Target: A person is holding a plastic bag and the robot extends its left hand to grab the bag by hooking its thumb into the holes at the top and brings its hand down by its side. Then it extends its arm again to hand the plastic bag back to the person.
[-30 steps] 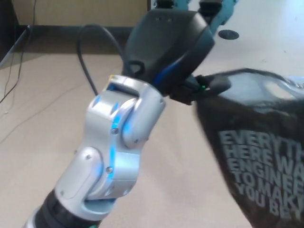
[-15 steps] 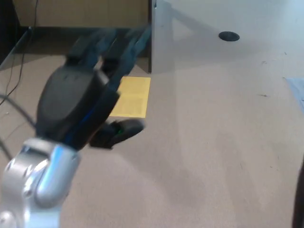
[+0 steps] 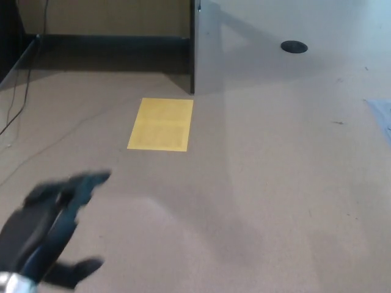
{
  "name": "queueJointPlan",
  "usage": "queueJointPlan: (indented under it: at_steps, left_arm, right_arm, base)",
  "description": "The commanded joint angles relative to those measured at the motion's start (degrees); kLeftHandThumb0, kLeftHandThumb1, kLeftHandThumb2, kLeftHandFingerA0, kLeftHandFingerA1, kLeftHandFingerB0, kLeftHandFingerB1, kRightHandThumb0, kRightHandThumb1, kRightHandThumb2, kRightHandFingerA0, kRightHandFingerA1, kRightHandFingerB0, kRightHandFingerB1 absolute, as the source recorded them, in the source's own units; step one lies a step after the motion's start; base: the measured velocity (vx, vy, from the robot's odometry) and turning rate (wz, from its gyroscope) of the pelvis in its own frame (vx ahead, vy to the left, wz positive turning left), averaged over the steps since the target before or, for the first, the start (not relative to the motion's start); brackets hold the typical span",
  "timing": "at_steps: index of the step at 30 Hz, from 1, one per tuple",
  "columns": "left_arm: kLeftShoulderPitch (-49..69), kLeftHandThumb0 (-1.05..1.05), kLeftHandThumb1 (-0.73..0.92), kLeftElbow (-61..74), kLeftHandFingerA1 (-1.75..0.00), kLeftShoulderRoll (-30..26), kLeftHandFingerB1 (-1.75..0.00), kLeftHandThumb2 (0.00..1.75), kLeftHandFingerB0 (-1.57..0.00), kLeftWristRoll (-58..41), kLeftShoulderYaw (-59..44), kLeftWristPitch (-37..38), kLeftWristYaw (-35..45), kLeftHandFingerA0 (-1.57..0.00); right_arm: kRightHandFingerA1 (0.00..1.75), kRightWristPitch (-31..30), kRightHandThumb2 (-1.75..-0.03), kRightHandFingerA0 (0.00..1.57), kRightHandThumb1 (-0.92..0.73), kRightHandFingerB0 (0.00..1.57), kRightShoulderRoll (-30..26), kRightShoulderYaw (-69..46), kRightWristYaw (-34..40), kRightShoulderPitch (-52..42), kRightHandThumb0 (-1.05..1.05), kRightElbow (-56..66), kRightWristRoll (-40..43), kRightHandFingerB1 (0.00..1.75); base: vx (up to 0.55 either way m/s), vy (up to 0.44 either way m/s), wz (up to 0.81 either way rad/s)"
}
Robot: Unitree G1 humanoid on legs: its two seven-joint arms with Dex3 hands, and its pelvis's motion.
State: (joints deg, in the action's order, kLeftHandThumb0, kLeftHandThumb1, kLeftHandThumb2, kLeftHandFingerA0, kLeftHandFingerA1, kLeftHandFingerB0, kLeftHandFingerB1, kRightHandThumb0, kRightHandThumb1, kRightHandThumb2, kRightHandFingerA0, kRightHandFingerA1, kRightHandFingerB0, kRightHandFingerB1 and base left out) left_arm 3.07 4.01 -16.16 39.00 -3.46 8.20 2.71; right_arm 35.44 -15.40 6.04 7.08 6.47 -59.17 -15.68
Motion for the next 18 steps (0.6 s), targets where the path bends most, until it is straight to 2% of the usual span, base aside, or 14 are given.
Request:
queueJointPlan:
  at_steps: [1, 4, 5, 6, 13, 14, 18]
  left_arm:
    - [11.66, -0.25, 0.32, -31.06, -0.53, -4.19, -0.50, 0.88, -0.09, -9.50, -8.86, 30.29, -23.44, -0.11]
    - [12.12, -0.25, 0.34, -35.72, -0.53, -5.08, -0.50, 0.90, -0.10, -8.64, -8.63, 31.86, -24.72, -0.11]
    - [11.78, -0.44, 0.50, -38.74, -0.35, -5.71, -0.29, 0.56, -0.24, -7.40, -8.01, 32.04, -26.50, -0.28]
    - [11.49, -0.49, 0.42, -40.93, -0.42, -6.29, -0.37, 0.67, -0.20, -6.50, -7.56, 32.31, -27.66, -0.24]
    - [10.35, -0.49, 0.42, -47.44, -0.43, -6.66, -0.38, 0.67, -0.22, -7.94, -7.01, 33.04, -25.60, -0.28]
    - [10.42, -0.45, 0.51, -48.40, -0.36, -6.80, -0.30, 0.57, -0.28, -7.95, -6.80, 33.33, -25.38, -0.33]
    - [9.90, -0.45, 0.49, -52.31, -0.37, -7.58, -0.33, 0.55, -0.34, -8.90, -6.17, 34.70, -23.54, -0.37]
  right_arm:
    - [0.52, 0.08, -0.59, 0.70, -0.67, 0.49, 0.47, -1.91, 2.58, -1.46, -0.26, -2.02, 1.60, 0.40]
    - [0.53, 0.85, -0.59, 0.70, -0.67, 0.49, 0.60, -1.80, 2.57, -2.04, -0.26, -2.42, 1.55, 0.41]
    - [0.53, 0.39, -0.59, 0.71, -0.68, 0.48, 0.64, -1.63, 2.57, -2.11, -0.27, -2.46, 1.35, 0.40]
    - [0.53, 0.18, -0.59, 0.73, -0.67, 0.49, 0.77, -1.57, 2.57, -2.23, -0.27, -2.53, 1.32, 0.40]
    - [0.52, 0.53, -0.59, 0.72, -0.67, 0.49, 0.49, -1.52, 3.30, -4.25, -0.26, -2.77, 0.99, 0.40]
    - [0.52, 0.60, -0.59, 0.71, -0.67, 0.49, 0.40, -1.51, 3.18, -4.58, -0.26, -2.78, 1.02, 0.40]
    - [0.51, 0.02, -0.59, 0.71, -0.66, 0.51, 0.82, -1.78, 2.81, -5.21, -0.27, -2.99, 1.50, 0.40]
  base:
    - [0.00, 0.000, 0.00]
    - [0.00, 0.000, 0.00]
    - [0.00, 0.000, 0.00]
    - [0.00, 0.000, 0.00]
    - [0.00, 0.000, 0.00]
    - [0.00, 0.000, 0.00]
    - [0.00, 0.000, 0.00]
